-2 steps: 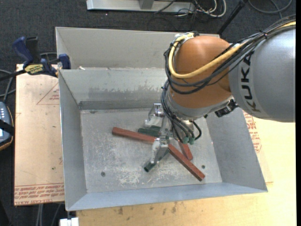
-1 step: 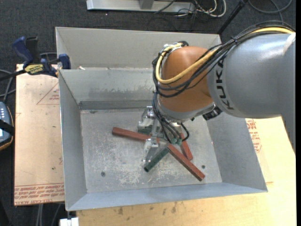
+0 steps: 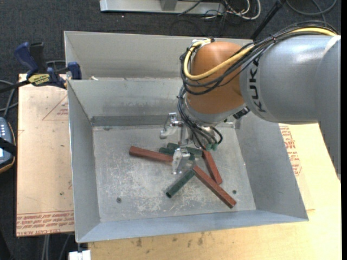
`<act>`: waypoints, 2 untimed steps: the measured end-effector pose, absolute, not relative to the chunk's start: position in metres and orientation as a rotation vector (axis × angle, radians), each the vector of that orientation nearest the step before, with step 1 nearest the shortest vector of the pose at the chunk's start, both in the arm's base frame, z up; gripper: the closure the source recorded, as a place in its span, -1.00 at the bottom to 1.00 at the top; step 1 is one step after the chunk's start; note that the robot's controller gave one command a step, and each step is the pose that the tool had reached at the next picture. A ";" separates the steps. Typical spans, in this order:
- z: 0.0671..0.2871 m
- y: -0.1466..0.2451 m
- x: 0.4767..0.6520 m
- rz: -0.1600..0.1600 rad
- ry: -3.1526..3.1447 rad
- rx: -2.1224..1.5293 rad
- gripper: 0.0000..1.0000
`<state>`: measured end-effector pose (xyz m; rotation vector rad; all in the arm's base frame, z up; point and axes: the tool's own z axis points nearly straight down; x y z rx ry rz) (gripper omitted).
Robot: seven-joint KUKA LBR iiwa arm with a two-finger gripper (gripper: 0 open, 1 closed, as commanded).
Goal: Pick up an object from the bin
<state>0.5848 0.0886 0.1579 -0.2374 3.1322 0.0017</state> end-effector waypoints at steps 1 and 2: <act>0.127 0.061 0.599 0.002 3.137 -0.162 -1.00; 0.080 0.043 0.604 0.003 3.132 -0.165 -1.00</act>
Offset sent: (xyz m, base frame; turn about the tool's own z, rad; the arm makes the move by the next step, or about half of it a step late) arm 0.0185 -0.0509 -0.0879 0.0442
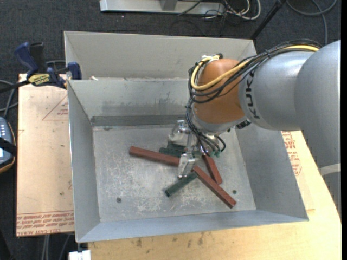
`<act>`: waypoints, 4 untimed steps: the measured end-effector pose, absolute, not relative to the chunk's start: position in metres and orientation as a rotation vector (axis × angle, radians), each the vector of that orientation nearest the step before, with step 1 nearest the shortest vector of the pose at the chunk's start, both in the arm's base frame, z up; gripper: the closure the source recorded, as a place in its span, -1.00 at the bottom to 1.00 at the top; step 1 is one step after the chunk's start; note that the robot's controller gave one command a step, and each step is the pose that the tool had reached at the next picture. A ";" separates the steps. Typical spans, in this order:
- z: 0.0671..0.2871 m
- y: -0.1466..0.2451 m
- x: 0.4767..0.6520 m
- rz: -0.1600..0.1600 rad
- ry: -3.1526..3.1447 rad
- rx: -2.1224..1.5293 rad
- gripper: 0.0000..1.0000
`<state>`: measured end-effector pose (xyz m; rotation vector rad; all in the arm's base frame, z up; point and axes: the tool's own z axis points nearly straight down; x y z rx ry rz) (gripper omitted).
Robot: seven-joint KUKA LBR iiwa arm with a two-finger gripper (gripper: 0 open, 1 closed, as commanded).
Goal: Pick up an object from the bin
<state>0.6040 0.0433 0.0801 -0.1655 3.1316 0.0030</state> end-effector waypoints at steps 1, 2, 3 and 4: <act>0.078 0.042 0.608 0.009 3.119 0.035 1.00; 0.079 0.042 0.607 0.009 3.118 0.059 1.00; 0.082 0.042 0.606 0.008 3.123 0.061 1.00; 0.096 0.042 0.602 0.004 3.140 0.057 1.00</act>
Offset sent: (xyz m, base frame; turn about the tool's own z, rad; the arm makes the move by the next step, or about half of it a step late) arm 0.0000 0.0000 0.0000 0.0000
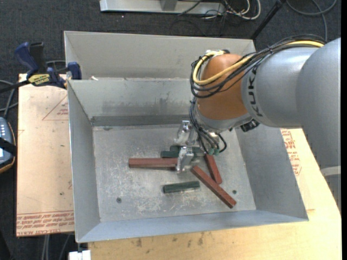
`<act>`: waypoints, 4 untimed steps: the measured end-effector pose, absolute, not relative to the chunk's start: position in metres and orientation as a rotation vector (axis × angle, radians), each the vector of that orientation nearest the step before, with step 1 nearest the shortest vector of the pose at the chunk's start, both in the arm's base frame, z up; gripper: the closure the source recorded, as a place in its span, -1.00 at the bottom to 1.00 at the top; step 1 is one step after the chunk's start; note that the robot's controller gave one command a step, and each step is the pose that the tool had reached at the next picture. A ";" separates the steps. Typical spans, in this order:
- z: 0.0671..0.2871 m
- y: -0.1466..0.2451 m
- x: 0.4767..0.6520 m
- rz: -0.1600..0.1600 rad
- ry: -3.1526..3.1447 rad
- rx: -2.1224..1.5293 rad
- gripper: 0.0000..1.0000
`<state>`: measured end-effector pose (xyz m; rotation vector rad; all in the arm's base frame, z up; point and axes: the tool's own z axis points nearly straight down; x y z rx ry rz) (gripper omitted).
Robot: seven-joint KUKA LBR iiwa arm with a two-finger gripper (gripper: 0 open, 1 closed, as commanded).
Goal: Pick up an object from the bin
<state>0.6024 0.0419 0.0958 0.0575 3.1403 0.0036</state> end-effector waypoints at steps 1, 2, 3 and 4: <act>0.111 0.042 0.604 0.002 3.138 0.057 1.00; 0.122 0.042 0.604 0.002 3.137 0.058 1.00; 0.128 0.042 0.605 0.002 3.136 0.059 1.00; 0.133 0.042 0.604 0.002 3.141 0.059 1.00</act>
Offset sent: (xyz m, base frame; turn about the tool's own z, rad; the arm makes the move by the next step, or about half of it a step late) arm 0.0001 0.0000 0.0269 0.0000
